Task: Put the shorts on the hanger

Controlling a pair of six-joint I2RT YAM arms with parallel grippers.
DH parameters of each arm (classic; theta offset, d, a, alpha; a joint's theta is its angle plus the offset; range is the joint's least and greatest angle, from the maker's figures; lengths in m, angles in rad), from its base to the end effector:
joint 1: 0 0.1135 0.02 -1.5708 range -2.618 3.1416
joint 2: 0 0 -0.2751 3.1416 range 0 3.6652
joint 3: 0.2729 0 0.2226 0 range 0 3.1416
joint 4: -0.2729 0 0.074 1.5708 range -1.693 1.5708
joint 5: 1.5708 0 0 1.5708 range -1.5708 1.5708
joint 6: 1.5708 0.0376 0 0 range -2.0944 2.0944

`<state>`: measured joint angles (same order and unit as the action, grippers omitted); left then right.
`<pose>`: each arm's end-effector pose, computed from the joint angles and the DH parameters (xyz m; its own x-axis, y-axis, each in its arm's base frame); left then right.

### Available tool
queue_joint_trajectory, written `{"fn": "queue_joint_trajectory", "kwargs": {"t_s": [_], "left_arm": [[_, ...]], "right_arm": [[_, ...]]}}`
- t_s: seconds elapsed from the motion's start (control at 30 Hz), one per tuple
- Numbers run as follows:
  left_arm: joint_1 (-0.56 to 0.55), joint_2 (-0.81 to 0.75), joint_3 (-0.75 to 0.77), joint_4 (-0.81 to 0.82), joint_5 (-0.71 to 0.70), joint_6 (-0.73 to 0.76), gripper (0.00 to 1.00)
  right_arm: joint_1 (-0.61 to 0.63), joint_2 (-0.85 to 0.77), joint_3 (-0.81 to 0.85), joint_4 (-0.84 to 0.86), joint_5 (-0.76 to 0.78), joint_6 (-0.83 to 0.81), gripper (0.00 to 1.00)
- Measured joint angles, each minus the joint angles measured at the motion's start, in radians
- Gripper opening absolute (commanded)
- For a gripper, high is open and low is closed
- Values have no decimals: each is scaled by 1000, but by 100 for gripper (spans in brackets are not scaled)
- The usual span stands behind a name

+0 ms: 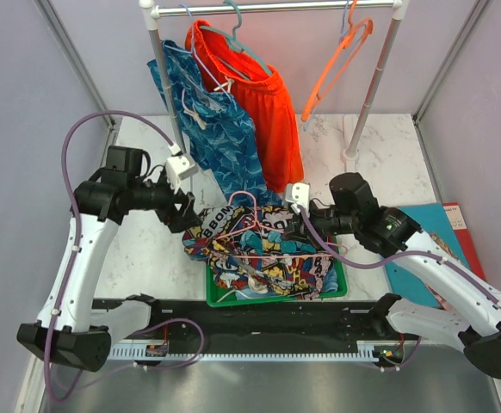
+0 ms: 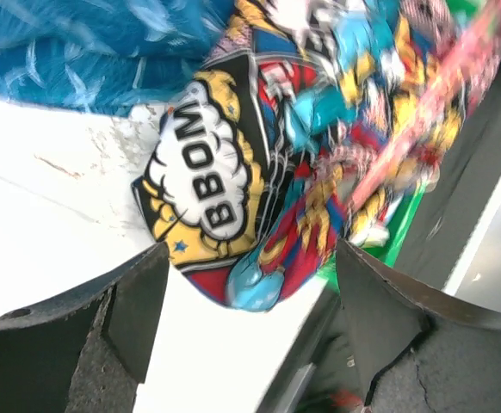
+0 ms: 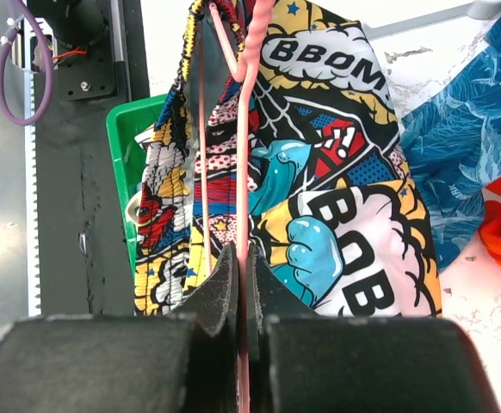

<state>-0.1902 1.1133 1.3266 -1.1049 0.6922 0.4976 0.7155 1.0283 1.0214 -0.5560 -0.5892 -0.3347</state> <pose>0.1525 -0.0538 0.3842 -0.4140 0.4539 -0.7890 0.8385 0.5275 -0.1365 0.1235 0.1350 0.3514 -0.0848 -0.4355 -0.8962 -0.9824 0.1865 0.0023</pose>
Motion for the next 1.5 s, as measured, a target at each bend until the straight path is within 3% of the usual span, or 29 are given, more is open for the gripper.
{"fn": "queue_joint_trajectory", "kwargs": {"t_s": [0.1,0.23,0.5,0.63,0.67,0.73,0.77,0.83,0.87,0.9,1.0,1.03,1.17,1.3,1.5], "left_arm": [[21,-67,-40,-90,42,241,86],[15,-158,-164,-136,90,450,86],[-51,-136,-278,-45,107,549,82],[-127,-135,-321,10,109,552,62],[-151,-134,-333,28,110,549,48],[-185,-134,-346,55,115,525,30],[-201,-134,-354,77,117,507,8],[-223,-133,-365,119,119,447,2],[-229,-132,-369,141,108,414,2],[-230,-130,-371,157,96,386,2],[-225,-105,-372,224,64,257,2],[-216,-93,-372,243,61,213,2],[-145,-39,-371,315,34,53,2],[-97,11,-370,364,-2,-93,2],[-92,25,-370,394,-14,-189,2]], "right_arm": [[1,-1,-1,10,0,3,0],[1,-7,-5,24,-1,2,0],[1,-19,-6,26,-25,-14,0],[0,-19,-6,27,-35,-29,0],[1,-19,-6,30,-37,-32,0],[0,-19,-6,36,-41,-34,0],[1,-19,-6,41,-42,-35,0],[1,-19,-6,48,-42,-35,1],[1,-19,-6,49,-42,-37,8],[1,-19,-6,49,-38,-35,35],[-1,-18,-6,70,27,-4,74],[-1,-15,3,75,73,9,78],[-7,2,87,46,193,66,83],[-15,-32,157,-30,220,66,75],[-12,-27,171,-270,208,-53,68]]}}
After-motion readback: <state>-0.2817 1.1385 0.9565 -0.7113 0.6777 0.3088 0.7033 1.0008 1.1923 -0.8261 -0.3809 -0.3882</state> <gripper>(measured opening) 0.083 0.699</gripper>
